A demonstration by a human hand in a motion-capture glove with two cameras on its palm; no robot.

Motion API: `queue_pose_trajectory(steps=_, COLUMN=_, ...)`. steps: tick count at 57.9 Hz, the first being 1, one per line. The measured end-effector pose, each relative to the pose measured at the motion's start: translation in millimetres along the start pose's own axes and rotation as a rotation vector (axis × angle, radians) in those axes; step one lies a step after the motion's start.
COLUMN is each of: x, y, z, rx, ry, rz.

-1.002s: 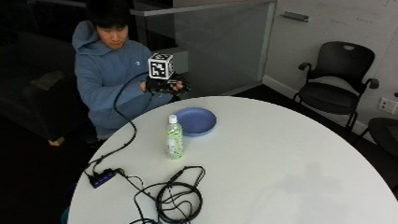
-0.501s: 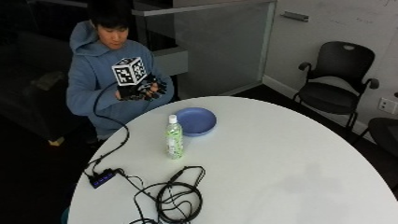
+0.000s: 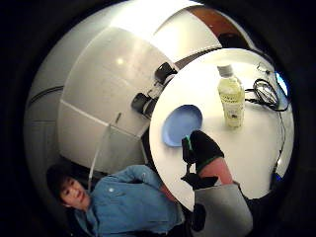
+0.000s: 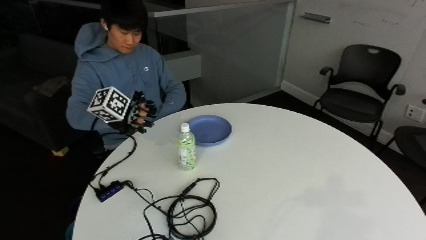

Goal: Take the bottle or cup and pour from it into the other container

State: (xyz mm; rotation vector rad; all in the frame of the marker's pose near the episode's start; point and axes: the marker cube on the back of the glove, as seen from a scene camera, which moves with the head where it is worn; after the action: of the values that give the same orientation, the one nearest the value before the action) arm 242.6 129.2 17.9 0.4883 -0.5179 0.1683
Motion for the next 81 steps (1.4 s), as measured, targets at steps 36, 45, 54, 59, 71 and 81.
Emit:
queue_pose_trajectory(steps=36, x=87, y=-30, z=64, rx=0.098, ry=-0.615, rz=0.187)
queue_pose_trajectory(steps=45, x=85, y=-43, z=90, rx=0.061, ry=-0.690, rz=0.190)
queue_pose_trajectory(steps=54, x=70, y=-57, z=119, rx=-0.016, ry=-0.745, rz=0.182)
queue_pose_trajectory(steps=59, x=61, y=-65, z=135, rx=-0.048, ry=-0.788, rz=0.169)
queue_pose_trajectory(steps=71, x=45, y=-88, z=163, rx=0.066, ry=-0.825, rz=0.160)
queue_pose_trajectory(steps=81, x=36, y=-98, z=175, rx=0.165, ry=-0.820, rz=0.164)
